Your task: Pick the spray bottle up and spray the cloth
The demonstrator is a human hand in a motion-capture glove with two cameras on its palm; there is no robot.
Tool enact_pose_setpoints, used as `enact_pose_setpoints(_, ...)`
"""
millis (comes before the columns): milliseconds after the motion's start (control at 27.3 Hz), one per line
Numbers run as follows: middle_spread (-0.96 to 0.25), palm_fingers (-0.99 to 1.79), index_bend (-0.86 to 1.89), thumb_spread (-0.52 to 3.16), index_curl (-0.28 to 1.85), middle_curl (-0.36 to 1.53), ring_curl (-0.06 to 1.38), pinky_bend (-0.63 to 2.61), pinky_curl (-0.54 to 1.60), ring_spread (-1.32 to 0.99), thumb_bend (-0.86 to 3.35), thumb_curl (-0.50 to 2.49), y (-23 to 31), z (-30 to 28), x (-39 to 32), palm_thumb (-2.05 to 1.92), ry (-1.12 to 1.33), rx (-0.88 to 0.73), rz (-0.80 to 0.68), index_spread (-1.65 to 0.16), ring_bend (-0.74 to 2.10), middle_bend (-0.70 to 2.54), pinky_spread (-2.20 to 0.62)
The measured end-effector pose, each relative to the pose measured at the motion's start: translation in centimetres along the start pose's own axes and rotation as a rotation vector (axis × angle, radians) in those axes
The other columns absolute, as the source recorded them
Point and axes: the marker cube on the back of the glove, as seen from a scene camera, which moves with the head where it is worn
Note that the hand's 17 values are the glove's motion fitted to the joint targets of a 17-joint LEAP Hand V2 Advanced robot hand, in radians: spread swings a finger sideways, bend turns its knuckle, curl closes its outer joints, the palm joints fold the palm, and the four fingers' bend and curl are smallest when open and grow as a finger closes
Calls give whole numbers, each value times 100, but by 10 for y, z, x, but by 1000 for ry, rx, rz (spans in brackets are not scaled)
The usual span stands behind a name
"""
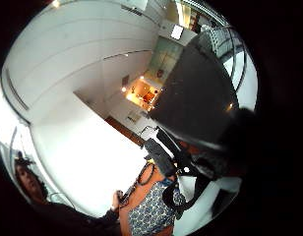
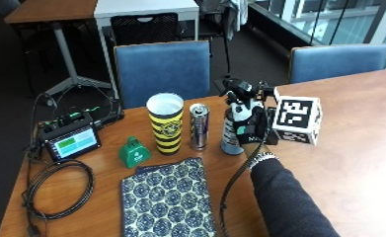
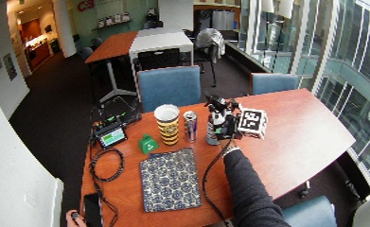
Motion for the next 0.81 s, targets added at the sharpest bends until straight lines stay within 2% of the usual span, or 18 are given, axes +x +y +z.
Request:
enact_pose_setpoints(403,-25,137,36,103,49,47,43,40,36,-21,-3,26,-10,-6,4,45,-76,-134,25,-29,54,54,-24)
enact_pose_setpoints(806,-25,139,35,104,50,48,43,41,37,-20,-3,25,-32,-20,-79,38,24,-543,-250,-29,56,54,-26)
